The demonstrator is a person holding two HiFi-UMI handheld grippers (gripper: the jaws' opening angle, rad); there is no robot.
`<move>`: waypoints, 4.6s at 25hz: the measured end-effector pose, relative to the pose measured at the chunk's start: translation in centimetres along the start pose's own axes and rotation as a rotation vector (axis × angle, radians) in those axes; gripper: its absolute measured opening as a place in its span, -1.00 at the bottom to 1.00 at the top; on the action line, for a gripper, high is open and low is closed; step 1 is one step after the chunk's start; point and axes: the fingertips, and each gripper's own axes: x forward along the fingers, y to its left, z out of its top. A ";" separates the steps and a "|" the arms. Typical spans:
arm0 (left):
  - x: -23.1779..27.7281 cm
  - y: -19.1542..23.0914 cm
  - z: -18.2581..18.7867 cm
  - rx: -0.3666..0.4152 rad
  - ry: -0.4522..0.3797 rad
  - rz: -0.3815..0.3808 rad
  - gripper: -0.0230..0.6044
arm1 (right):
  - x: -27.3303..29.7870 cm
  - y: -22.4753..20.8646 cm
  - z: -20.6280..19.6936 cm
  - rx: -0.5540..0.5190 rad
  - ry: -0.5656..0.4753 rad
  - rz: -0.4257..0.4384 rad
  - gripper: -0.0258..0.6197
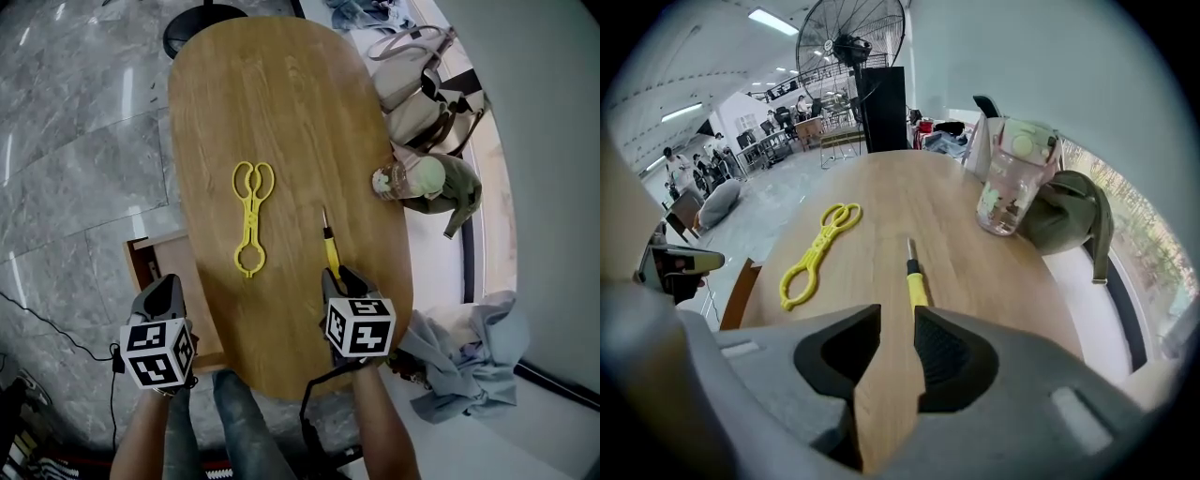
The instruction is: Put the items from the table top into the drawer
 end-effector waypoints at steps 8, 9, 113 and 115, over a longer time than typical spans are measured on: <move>1.0 -0.8 1.3 0.010 -0.011 0.015 -0.94 | 2.1 -2.0 1.7 -0.059 0.013 -0.017 -0.62; 1.1 -0.8 1.4 0.010 -0.011 0.017 -0.94 | 2.4 -2.1 1.9 -0.061 0.014 -0.013 -0.62; -8.2 22.3 -4.9 -0.107 -0.052 0.128 -0.94 | 4.0 24.1 2.9 -0.172 0.086 0.081 -0.66; -8.6 23.0 -5.3 -0.118 -0.054 0.133 -0.94 | 4.2 25.2 2.5 -0.174 0.091 0.090 -0.66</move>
